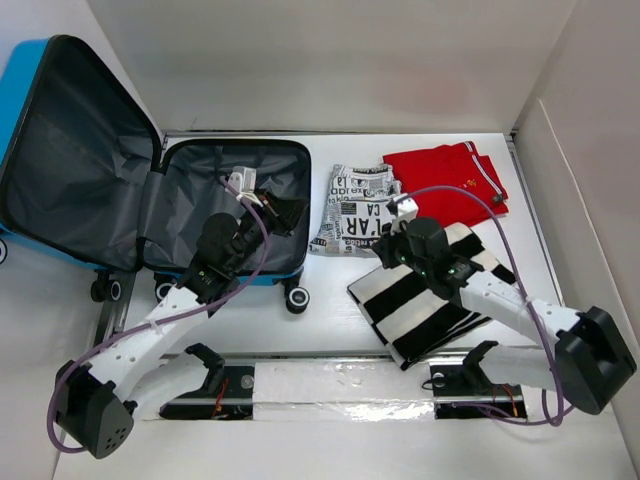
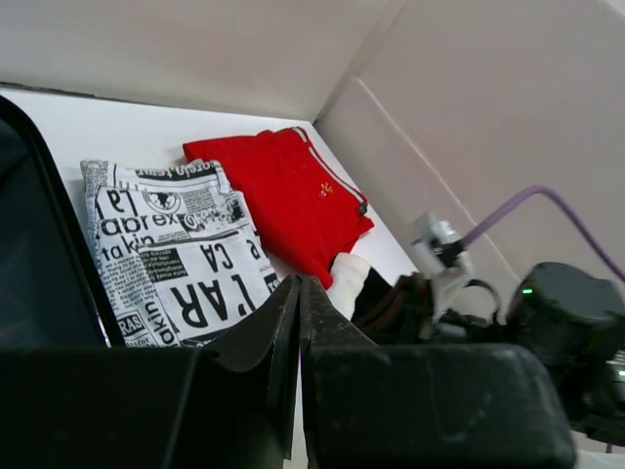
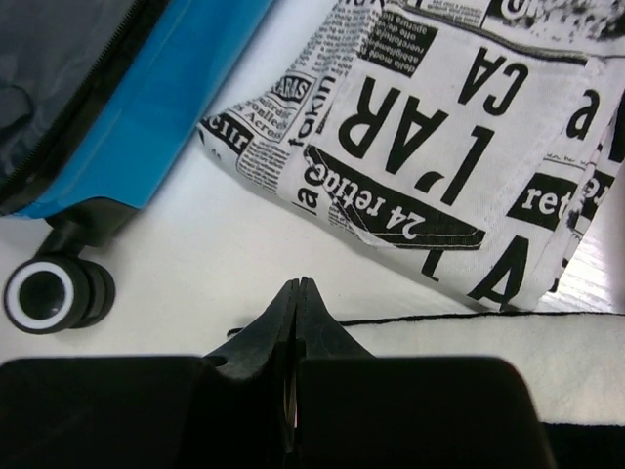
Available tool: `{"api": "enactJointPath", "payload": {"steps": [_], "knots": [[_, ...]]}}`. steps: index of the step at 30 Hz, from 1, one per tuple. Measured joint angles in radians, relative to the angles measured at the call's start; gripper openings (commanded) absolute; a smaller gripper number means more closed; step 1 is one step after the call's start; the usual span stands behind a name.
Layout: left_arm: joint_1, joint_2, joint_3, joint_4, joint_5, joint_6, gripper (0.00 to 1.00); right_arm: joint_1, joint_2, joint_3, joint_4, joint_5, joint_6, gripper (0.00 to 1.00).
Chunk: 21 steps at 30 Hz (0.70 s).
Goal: Pack the luggage
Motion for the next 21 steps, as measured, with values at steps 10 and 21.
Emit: {"api": "enactJointPath", "payload": {"steps": [10,21], "knots": [[0.0,-0.025,-0.011,-0.014,0.001,0.0,0.0,0.032,0.413,0.142,0.0,-0.084,0.009,0.0],[0.0,-0.01,-0.028,-0.034,0.024,0.001,0.18,0.026,0.866,0.584,0.037,-0.066,0.079,0.0]]}}
